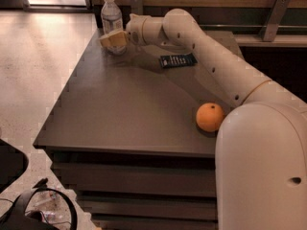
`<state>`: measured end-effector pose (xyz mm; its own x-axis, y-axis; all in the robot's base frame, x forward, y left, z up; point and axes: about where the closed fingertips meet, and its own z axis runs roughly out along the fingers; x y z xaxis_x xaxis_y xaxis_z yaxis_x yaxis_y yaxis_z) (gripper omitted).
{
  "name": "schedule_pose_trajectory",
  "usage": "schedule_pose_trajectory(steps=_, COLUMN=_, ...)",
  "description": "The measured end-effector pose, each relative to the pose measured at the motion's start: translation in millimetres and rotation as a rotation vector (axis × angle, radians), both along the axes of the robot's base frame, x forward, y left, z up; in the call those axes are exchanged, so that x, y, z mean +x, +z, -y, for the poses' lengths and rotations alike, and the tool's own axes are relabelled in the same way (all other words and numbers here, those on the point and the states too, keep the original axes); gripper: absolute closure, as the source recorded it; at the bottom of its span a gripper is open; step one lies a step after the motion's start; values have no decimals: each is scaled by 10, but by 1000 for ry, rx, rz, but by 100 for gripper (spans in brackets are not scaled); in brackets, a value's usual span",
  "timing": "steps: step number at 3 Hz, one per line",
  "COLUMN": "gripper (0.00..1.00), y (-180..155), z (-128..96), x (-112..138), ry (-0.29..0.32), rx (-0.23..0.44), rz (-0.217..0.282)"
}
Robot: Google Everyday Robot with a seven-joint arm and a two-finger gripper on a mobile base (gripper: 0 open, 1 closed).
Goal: Knock blue plastic bottle over
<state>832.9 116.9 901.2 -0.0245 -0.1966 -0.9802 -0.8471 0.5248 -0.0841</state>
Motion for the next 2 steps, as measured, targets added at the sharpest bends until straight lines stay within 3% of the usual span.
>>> schedule_pose_trajectory(steps=1, gripper=18, y=-2, z=-24, x=-2, ry=3, rx=1, rz=0)
schedule_pose_trajectory(steps=2, gripper=42, y=-12, z=-55, x=-6, ry=7, rx=1, rz=-2)
